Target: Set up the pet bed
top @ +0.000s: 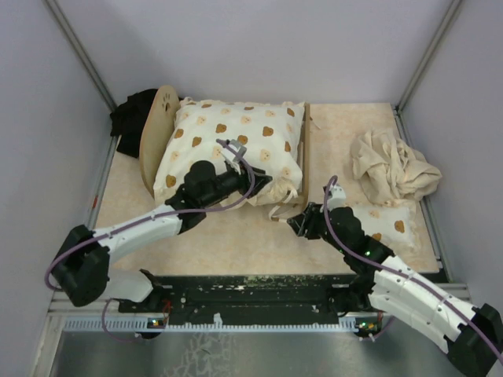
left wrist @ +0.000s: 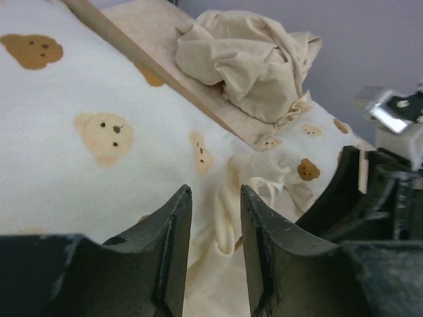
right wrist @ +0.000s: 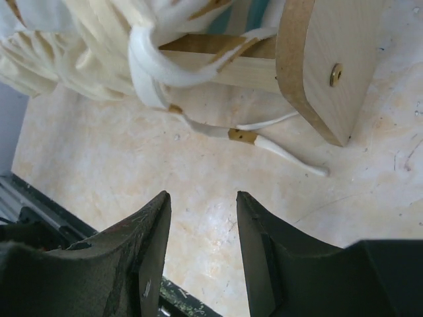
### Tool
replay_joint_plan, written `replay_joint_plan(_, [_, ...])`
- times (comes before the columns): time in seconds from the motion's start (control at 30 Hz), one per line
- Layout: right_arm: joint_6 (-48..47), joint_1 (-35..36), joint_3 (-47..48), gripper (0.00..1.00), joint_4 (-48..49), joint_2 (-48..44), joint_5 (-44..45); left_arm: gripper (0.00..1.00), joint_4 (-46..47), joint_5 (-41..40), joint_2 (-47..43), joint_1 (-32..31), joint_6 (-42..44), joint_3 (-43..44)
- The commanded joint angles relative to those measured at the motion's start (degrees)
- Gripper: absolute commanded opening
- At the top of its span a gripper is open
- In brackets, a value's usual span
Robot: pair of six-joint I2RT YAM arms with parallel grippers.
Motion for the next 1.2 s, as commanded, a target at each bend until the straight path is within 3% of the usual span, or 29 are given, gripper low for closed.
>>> replay_joint_plan(0.0, [-1.7, 0.5, 1.0, 0.45, 4.2, 3.6, 0.8, 0.42, -3.2, -0.2, -8.1, -1.5, 1.7, -3.5])
replay_joint_plan(0.17, [-15.6, 3.0, -0.6, 0.45, 17.0, 12.2, 2.2, 0.42, -6.3, -1.6, -15.7, -1.8, -0.3, -9.5])
replay_joint_plan(0.27, [-17.5, 3.3, -2.3, 0.45, 27.4, 16.9, 1.3, 0.42, -7.5, -3.3, -19.6, -1.8, -0.5, -13.4])
replay_joint_plan(0.33, [-16.7, 3.7, -3.4, 0.45, 35.3, 19.7, 0.0, 0.41, -8.4, -3.0, -21.8, -1.9, -0.8, -15.4])
replay_joint_plan(0.5, [-12.5, 4.7, -2.3, 0.47, 38.7, 23.4, 0.1, 0.39, -8.2, -5.5, -24.1, -2.9, -0.4, -21.5])
replay_joint_plan(0.63, [-4.4, 6.6, -2.4, 0.5, 36.7, 22.7, 2.6, 0.36, -0.8, -6.4, -24.6, -3.7, 0.6, -28.1])
replay_joint_plan(0.8, [5.7, 10.3, -5.6, 0.53, 39.5, 24.6, 13.2, 0.35, 6.6, -6.2, -21.9, -4.8, 4.2, -31.2])
replay_joint_plan(0.97, [6.4, 10.5, -2.9, 0.52, 42.1, 33.0, 15.9, 0.35, 16.3, -5.6, -15.8, -6.8, 9.3, -33.4])
replay_joint_plan(1.07, [2.3, 10.5, 0.0, 0.38, 40.3, 34.4, 15.5, 0.35, 20.1, -5.4, -11.2, -8.1, 13.9, -33.1])
replay_joint_plan(1.17, [0.2, 10.5, 5.1, 0.19, 25.1, 31.3, 19.0, 0.36, 22.1, -5.8, -6.4, -8.5, 17.0, -31.7])
